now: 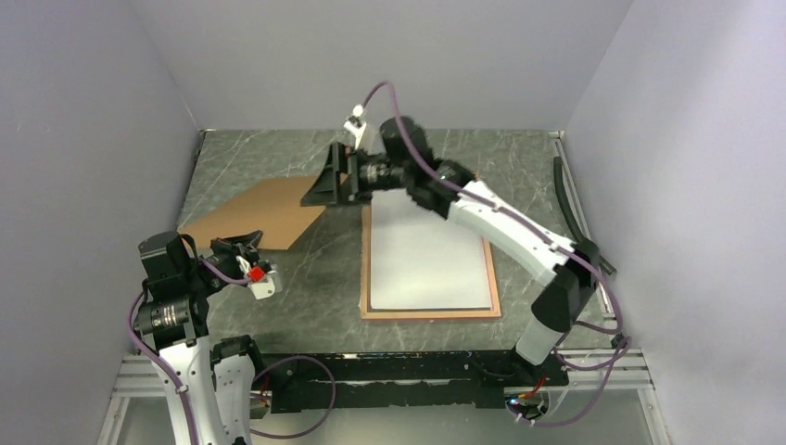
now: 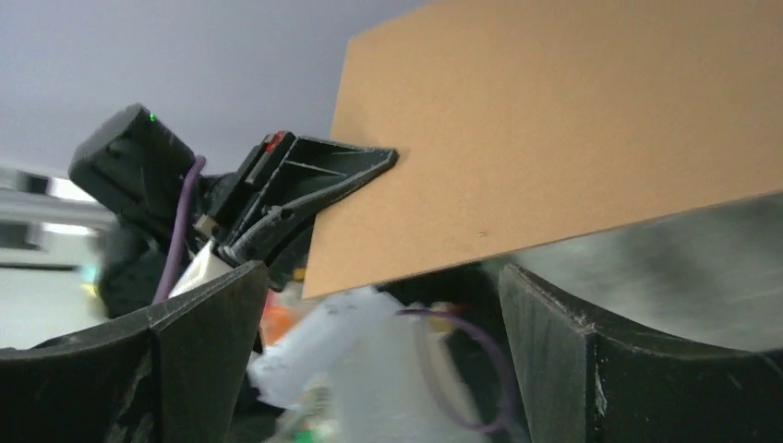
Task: Put the photo into the frame
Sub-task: Turn over the photo frame item on the photo frame.
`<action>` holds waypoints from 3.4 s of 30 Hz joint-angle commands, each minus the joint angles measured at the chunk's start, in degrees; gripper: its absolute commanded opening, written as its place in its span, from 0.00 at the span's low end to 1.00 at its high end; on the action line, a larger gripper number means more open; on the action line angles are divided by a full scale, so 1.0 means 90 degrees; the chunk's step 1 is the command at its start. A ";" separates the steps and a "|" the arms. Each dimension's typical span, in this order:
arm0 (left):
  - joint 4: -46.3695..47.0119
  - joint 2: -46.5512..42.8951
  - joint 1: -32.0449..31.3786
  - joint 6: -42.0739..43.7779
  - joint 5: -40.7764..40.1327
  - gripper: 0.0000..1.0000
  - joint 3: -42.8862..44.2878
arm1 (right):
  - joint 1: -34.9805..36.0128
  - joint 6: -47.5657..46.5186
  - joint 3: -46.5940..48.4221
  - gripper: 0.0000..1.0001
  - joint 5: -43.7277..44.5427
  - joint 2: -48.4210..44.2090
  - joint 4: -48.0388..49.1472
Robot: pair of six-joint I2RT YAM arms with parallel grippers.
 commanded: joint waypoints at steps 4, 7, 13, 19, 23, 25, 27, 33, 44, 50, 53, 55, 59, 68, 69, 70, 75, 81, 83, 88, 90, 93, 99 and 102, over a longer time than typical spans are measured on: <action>-0.0263 -0.0037 -0.0031 0.0892 0.0616 0.03 0.0437 | -0.0156 -0.6405 0.0263 1.00 0.1520 -0.1583 -0.2239; -0.0176 0.0030 -0.0027 0.0585 0.0735 0.03 0.0581 | -0.0154 -0.7764 -0.1016 1.00 0.1331 -0.2326 -0.1429; -0.0907 0.0464 -0.0025 0.0734 0.1026 0.03 0.1182 | -0.0148 -0.8975 -0.1425 0.99 0.0775 -0.2380 -0.1393; -0.1675 0.0679 -0.0022 0.1430 0.1448 0.03 0.1520 | -0.0092 -0.9423 -0.1560 0.92 0.0582 -0.2081 -0.1052; -0.2348 0.0840 -0.0023 0.1844 0.1445 0.03 0.1791 | 0.0147 -0.9702 -0.1916 0.86 0.0765 -0.2041 -0.0447; -0.2660 0.0949 -0.0030 0.1996 0.1429 0.03 0.1955 | 0.0296 -0.9792 -0.1964 0.83 0.0930 -0.1926 -0.0253; -0.2841 0.1002 -0.0025 0.2082 0.1420 0.03 0.2058 | 0.0386 -0.9787 -0.1939 0.81 0.0941 -0.1789 -0.0090; -0.2979 0.1010 -0.0027 0.2068 0.1411 0.03 0.2128 | 0.0671 -0.9838 -0.1947 0.74 0.1201 -0.1503 0.0347; -0.2961 0.0994 -0.0020 0.1995 0.1490 0.03 0.2159 | 0.0887 -0.9742 -0.1965 0.39 0.1622 -0.1062 0.0841; -0.2653 0.0936 -0.0026 0.1742 0.1494 0.03 0.2035 | 0.0992 -0.9739 -0.2120 0.16 0.1988 -0.1147 0.1137; -0.2185 0.0909 -0.0027 0.1248 0.1517 0.08 0.1987 | 0.1014 -0.9590 -0.2160 0.02 0.2091 -0.1174 0.1301; -0.1891 0.0870 -0.0025 0.0967 0.1548 0.23 0.1938 | 0.1013 -0.9507 -0.2204 0.00 0.2083 -0.1224 0.1436; -0.1013 0.0664 -0.0025 0.0270 0.1535 0.64 0.1689 | 0.1011 -0.9241 -0.2155 0.00 0.1967 -0.1245 0.1501; 0.0839 0.1209 -0.0025 -0.2784 0.0881 0.94 0.2061 | 0.0693 -0.7821 -0.1305 0.00 0.1805 -0.0870 0.1318; 0.0928 0.1363 -0.0017 -0.3125 0.0767 0.94 0.2201 | 0.0628 -0.7556 -0.1141 0.00 0.1821 -0.0806 0.1250; 0.1053 0.1509 -0.0019 -0.3446 0.0633 0.94 0.2313 | 0.0537 -0.7325 -0.0989 0.00 0.1804 -0.0746 0.1164; 0.1729 0.1999 -0.0029 -0.5125 -0.0062 0.94 0.2826 | 0.0027 -0.6035 -0.0624 0.00 0.1270 -0.0703 0.1105; 0.2445 0.2180 -0.0027 -0.6381 -0.0641 0.94 0.3186 | -0.0335 -0.5401 -0.0589 0.00 0.0863 -0.0760 0.1018; 0.2689 0.2271 -0.0024 -0.6754 -0.1110 0.94 0.3241 | -0.0578 -0.5030 -0.0393 0.00 0.0560 -0.0706 0.0766; 0.2194 0.2806 -0.0025 -0.6976 -0.1859 0.92 0.3720 | -0.1435 -0.3575 -0.0368 0.00 -0.0865 -0.0647 0.0935; 0.2039 0.3005 -0.0019 -0.7012 -0.2103 0.92 0.3808 | -0.1749 -0.3009 -0.0608 0.00 -0.1217 -0.0743 0.1258; 0.1873 0.3107 -0.0025 -0.6885 -0.2163 0.94 0.3624 | -0.2239 -0.2396 -0.0981 0.00 -0.1588 -0.1043 0.1603; 0.1372 0.3290 -0.0025 -0.6830 -0.1843 0.94 0.3164 | -0.3491 -0.1170 -0.1463 0.00 -0.2222 -0.1260 0.1558; 0.1155 0.3394 -0.0030 -0.6756 -0.1640 0.94 0.2912 | -0.4169 -0.0143 -0.2127 0.00 -0.2795 -0.1307 0.2270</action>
